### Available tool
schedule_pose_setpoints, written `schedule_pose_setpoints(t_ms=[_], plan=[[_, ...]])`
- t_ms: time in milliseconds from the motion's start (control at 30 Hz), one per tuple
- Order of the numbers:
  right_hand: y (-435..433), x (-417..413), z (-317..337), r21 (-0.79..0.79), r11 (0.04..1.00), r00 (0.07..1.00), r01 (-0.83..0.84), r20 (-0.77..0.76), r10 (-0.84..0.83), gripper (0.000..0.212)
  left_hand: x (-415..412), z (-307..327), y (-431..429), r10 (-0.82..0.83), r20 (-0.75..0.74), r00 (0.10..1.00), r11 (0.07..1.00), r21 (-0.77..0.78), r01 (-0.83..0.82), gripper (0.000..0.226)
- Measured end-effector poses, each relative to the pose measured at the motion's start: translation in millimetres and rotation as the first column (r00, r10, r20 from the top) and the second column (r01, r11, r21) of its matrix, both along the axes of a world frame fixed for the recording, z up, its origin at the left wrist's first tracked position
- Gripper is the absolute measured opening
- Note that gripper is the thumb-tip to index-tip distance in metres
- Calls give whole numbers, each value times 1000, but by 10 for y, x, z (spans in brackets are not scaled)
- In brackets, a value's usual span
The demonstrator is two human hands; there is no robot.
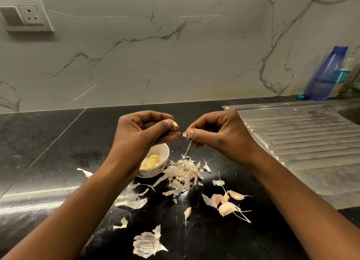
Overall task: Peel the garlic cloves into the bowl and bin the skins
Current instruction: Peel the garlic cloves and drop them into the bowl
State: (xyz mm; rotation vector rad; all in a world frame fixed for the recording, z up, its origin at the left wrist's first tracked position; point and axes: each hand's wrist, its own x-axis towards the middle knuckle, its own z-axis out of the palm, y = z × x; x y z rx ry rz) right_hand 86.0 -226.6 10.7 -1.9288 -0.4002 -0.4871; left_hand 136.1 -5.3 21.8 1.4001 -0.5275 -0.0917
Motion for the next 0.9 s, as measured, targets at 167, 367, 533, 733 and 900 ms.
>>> schedule_pose_setpoints(t_ms=[167, 367, 533, 733, 900], plan=[[28, 9, -32, 22, 999, 994, -34, -107, 36, 12, -27, -82, -44, 89, 242, 966, 984, 129, -123, 14], [50, 37, -49, 9, 1000, 993, -21, -120, 22, 17, -27, -117, -59, 86, 423, 902, 956, 219, -195, 12], [41, 51, -70, -17, 1000, 996, -7, -90, 5, 10, -20, -118, -58, 90, 363, 927, 972, 170, -161, 14], [-20, 67, -57, -23, 999, 997, 44, -61, -45, 4, 19, -50, 6, 36, 80, 996, 998, 38, -39, 19], [-70, 80, -66, -115, 993, 991, 31, -126, -46, 8, 112, 75, 144, 39, 34, 999, 991, 129, -43, 18]])
